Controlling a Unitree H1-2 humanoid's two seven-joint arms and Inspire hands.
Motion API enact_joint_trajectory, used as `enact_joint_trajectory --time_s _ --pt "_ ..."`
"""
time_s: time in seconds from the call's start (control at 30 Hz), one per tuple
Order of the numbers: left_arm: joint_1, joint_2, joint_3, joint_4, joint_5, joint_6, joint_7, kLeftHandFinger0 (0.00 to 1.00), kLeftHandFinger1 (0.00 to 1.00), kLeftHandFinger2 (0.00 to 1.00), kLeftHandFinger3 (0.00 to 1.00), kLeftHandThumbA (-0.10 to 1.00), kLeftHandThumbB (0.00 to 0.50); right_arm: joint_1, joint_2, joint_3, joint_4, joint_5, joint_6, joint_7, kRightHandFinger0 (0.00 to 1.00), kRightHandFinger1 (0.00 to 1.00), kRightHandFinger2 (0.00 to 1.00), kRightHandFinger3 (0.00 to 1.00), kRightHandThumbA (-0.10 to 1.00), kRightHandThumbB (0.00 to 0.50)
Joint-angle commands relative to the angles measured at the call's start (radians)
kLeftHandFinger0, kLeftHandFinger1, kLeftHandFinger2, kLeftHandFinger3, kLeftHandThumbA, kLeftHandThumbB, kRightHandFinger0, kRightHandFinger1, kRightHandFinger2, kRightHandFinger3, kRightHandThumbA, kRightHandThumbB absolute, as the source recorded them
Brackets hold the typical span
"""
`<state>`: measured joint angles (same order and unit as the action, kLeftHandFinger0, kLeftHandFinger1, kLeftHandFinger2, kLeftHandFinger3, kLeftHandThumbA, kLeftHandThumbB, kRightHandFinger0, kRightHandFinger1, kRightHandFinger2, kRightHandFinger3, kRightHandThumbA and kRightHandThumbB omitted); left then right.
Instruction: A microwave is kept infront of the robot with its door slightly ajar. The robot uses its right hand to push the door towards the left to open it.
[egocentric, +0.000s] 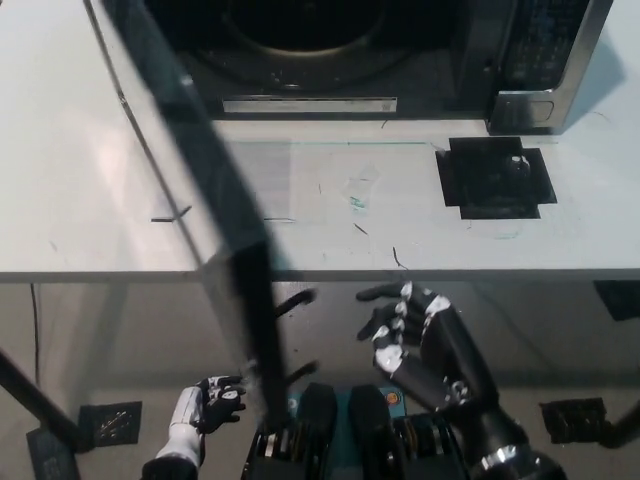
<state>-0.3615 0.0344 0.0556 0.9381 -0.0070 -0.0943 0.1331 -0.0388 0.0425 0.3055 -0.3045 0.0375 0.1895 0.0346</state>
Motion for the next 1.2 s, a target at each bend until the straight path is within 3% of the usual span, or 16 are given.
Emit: enact_joint_trajectory --time_s 0.0,0.07,0.17,0.2,0.33,0.37,0.47,0.53,0.63,0.67,0.77,0.8,0.87,0.93,1.07,1.17 --pt "-0.044 -0.004 -0.002 -0.002 0.001 -0.018 -0.002 0.64 0.54 0.58 0.53 0.13 0.042 0.019 0.022 0.034 -0.061 0.012 -0.005 0.042 0.14 0.27 0.42 0.59 0.21 0.158" --pt "-0.047 -0.003 -0.011 0.001 0.015 -0.004 0.007 0.63 0.54 0.57 0.51 0.17 0.054 0.025 0.026 0.045 -0.057 0.009 -0.016 0.048 0.11 0.25 0.40 0.58 0.19 0.158" --pt "-0.045 -0.002 -0.015 -0.007 0.013 -0.016 -0.004 0.62 0.54 0.57 0.52 0.15 0.032 0.025 0.031 0.051 -0.047 0.010 -0.022 0.054 0.14 0.26 0.39 0.58 0.19 0.157" --pt "-0.046 -0.007 0.000 0.000 -0.007 -0.034 -0.007 0.60 0.51 0.53 0.50 0.09 0.044 0.018 0.032 0.053 -0.037 0.006 -0.024 0.055 0.15 0.26 0.38 0.58 0.19 0.156" --pt "-0.050 -0.010 0.004 -0.013 -0.008 -0.008 -0.003 0.59 0.50 0.52 0.49 0.10 0.039 0.009 0.028 0.042 -0.029 0.005 -0.031 0.059 0.15 0.27 0.39 0.58 0.19 0.150" --pt "-0.055 -0.004 -0.009 0.001 0.009 -0.010 0.000 0.65 0.56 0.60 0.53 0.13 0.026 0.012 0.020 0.024 -0.039 0.020 -0.018 0.058 0.16 0.28 0.41 0.61 0.20 0.157" --pt "-0.063 -0.002 -0.013 0.013 0.012 -0.019 0.000 0.65 0.56 0.61 0.53 0.14 0.025 0.018 0.008 -0.013 -0.053 0.020 -0.012 0.048 0.17 0.28 0.40 0.62 0.22 0.158" --pt "-0.061 -0.005 -0.001 0.017 -0.008 -0.030 -0.014 0.61 0.52 0.56 0.54 0.11 0.033 0.030 -0.009 -0.044 -0.056 0.018 -0.023 0.042 0.20 0.30 0.42 0.63 0.22 0.143" --pt "-0.064 -0.001 -0.016 0.024 0.018 -0.027 0.009 0.59 0.51 0.55 0.54 0.17 0.049 0.051 -0.029 -0.110 -0.044 0.037 -0.042 0.032 0.24 0.34 0.46 0.64 0.19 0.124" --pt "-0.070 -0.005 -0.005 0.028 0.002 -0.022 0.002 0.61 0.51 0.55 0.54 0.15 0.044 0.064 -0.065 -0.166 -0.026 0.031 -0.055 0.024 0.23 0.33 0.47 0.67 0.17 0.096" --pt "-0.071 -0.004 -0.016 0.025 0.020 -0.018 0.016 0.81 0.67 0.65 0.54 0.16 0.032 0.098 -0.092 -0.262 0.027 0.026 -0.091 -0.007 0.23 0.32 0.44 0.67 0.17 0.119" --pt "-0.077 -0.009 0.004 0.029 -0.009 -0.025 0.005 0.71 0.60 0.62 0.54 0.10 0.035 0.109 -0.108 -0.317 0.070 0.018 -0.111 -0.036 0.24 0.32 0.43 0.66 0.18 0.139" --pt "-0.080 -0.007 -0.002 0.037 0.006 -0.032 0.016 0.70 0.59 0.61 0.53 0.11 0.037 0.115 -0.102 -0.369 0.107 0.038 -0.122 -0.045 0.25 0.33 0.44 0.65 0.18 0.155" --pt "-0.079 -0.006 0.000 0.032 -0.001 -0.032 0.006 0.67 0.57 0.59 0.54 0.13 0.039 0.119 -0.097 -0.437 0.164 0.049 -0.133 -0.076 0.26 0.33 0.45 0.64 0.24 0.212" --pt "-0.084 -0.007 0.007 0.032 -0.006 -0.037 0.004 0.61 0.52 0.56 0.52 0.12 0.039 0.110 -0.089 -0.500 0.269 0.039 -0.182 -0.097 0.23 0.32 0.47 0.66 0.23 0.178" --pt "-0.088 -0.005 0.004 0.032 -0.002 -0.039 0.004 0.70 0.59 0.62 0.56 0.13 0.025 0.095 -0.075 -0.510 0.313 0.040 -0.193 -0.101 0.21 0.30 0.45 0.63 0.23 0.200"
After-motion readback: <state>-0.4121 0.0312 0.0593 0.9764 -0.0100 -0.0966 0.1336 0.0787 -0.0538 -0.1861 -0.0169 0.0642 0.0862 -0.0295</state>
